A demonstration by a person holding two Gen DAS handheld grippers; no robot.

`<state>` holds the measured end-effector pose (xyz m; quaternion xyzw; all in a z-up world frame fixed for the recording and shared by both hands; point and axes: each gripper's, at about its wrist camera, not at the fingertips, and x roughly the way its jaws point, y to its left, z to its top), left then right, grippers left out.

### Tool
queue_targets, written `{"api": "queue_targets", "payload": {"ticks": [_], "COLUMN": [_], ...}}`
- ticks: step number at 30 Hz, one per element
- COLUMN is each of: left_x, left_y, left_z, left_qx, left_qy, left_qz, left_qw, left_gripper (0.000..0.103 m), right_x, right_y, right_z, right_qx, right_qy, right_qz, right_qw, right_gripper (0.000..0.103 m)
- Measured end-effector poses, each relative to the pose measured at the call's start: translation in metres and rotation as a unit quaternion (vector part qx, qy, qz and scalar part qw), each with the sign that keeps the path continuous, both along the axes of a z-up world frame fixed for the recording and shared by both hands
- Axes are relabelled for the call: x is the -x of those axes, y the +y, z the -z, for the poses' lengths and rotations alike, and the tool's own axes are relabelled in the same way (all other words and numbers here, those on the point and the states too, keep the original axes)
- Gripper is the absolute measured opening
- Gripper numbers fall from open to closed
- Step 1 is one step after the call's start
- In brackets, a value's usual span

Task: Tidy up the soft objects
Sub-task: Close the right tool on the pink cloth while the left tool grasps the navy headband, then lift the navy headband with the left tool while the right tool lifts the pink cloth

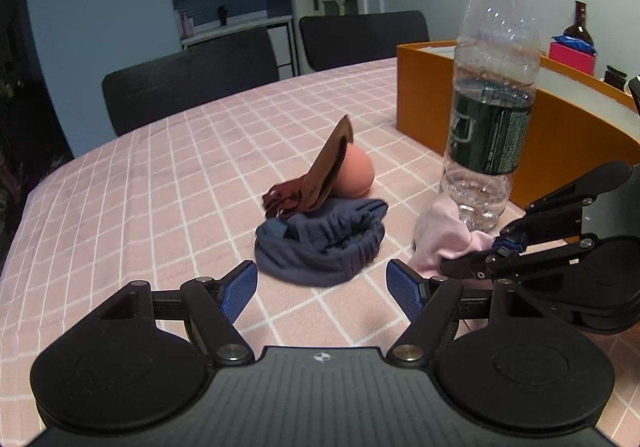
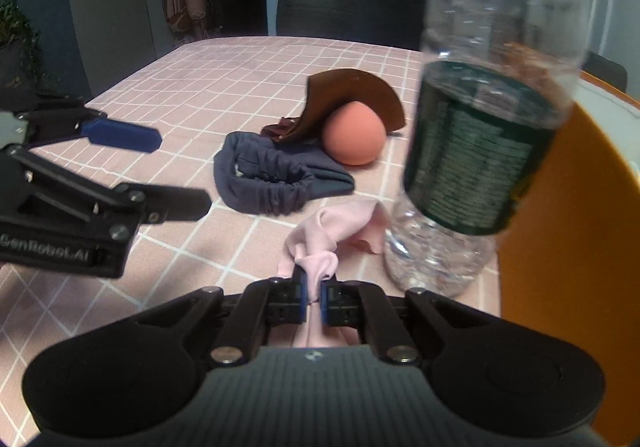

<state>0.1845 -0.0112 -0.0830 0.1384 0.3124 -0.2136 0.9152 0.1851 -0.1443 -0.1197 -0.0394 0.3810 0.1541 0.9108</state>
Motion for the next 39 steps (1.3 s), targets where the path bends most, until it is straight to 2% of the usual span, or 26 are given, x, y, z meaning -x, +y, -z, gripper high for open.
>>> {"api": "queue_targets", "payload": {"ticks": [5,9,12,15,21,23,25,26,27,28,29,32,39], "left_x": [-0.01,-0.024,-0.036,-0.045,-0.061,-0.066,-0.07,-0.07,-0.069,-0.068,-0.067,-0.058,-0.006], "left_y": [-0.018,-0.028,-0.03,-0.029,-0.03,-0.027,-0.023,-0.021,-0.02,-0.019,-0.018,-0.014,-0.008], "left_z": [0.003,0.013,0.021,0.025,0.035,0.036,0.036,0.035,0.035,0.034,0.033,0.028,0.012], "left_qx": [-0.03,-0.052,-0.062,-0.057,-0.037,-0.015,0.017,0.024,0.027,0.029,0.033,0.043,0.058], "left_qy": [-0.031,-0.033,-0.026,-0.018,0.032,0.048,0.064,0.062,0.061,0.063,0.065,0.071,0.092], "left_qz": [0.056,0.075,0.073,0.065,0.05,0.043,0.033,0.024,0.02,0.017,0.012,0.001,0.021], "left_qw": [0.9975,0.9953,0.995,0.9961,0.9975,0.9978,0.9973,0.9975,0.9976,0.9975,0.9973,0.9965,0.9938], "left_gripper": [0.088,0.088,0.088,0.088,0.09,0.081,0.054,0.045,0.031,0.03,0.023,0.016,0.014], "right_x": [0.001,0.0,0.0,-0.002,-0.004,-0.004,-0.004,-0.004,-0.004,-0.004,-0.004,-0.003,0.004], "right_y": [-0.014,-0.016,-0.015,-0.014,-0.011,-0.01,-0.009,-0.008,-0.008,-0.008,-0.008,-0.009,-0.015], "right_z": [0.0,0.0,0.0,0.0,0.001,0.002,0.002,0.002,0.003,0.003,0.003,0.002,-0.005], "right_qx": [-0.014,-0.016,-0.014,-0.018,-0.015,-0.014,-0.014,-0.014,-0.014,-0.015,-0.014,-0.014,-0.027], "right_qy": [0.014,0.015,0.014,0.017,0.016,0.014,0.014,0.014,0.014,0.015,0.014,0.014,0.014], "right_qz": [0.015,0.016,0.013,0.013,0.011,0.009,0.008,0.008,0.008,0.008,0.008,0.009,0.011], "right_qw": [1.0,1.0,1.0,1.0,1.0,1.0,1.0,1.0,1.0,1.0,1.0,1.0,0.999], "right_gripper": [0.003,0.004,0.004,0.004,0.006,0.008,0.009,0.009,0.009,0.009,0.009,0.008,0.006]}}
